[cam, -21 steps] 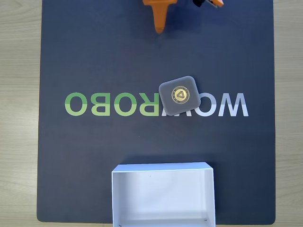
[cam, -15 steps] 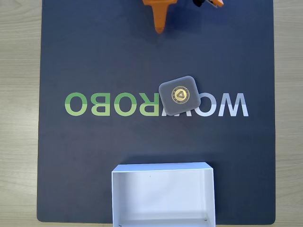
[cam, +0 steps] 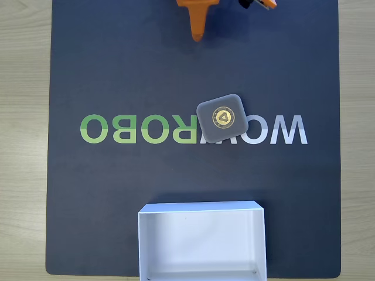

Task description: Grab the usb to bin

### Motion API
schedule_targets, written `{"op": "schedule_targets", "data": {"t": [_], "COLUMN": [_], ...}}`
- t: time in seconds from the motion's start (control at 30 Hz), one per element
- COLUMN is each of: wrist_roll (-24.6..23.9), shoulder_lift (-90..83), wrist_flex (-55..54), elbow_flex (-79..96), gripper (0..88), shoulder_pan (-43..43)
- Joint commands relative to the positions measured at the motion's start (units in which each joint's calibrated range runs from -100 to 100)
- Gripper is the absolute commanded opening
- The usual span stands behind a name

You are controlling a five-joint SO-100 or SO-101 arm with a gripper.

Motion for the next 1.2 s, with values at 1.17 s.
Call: {"op": "schedule_targets", "data": {"t": [1.17], "wrist_roll": [0.3], "shoulder_lift": [-0.2], "wrist_flex": [0.2], "elbow_flex": [-0.2], "gripper": [0.9], "shoulder_pan": [-0.3]}}
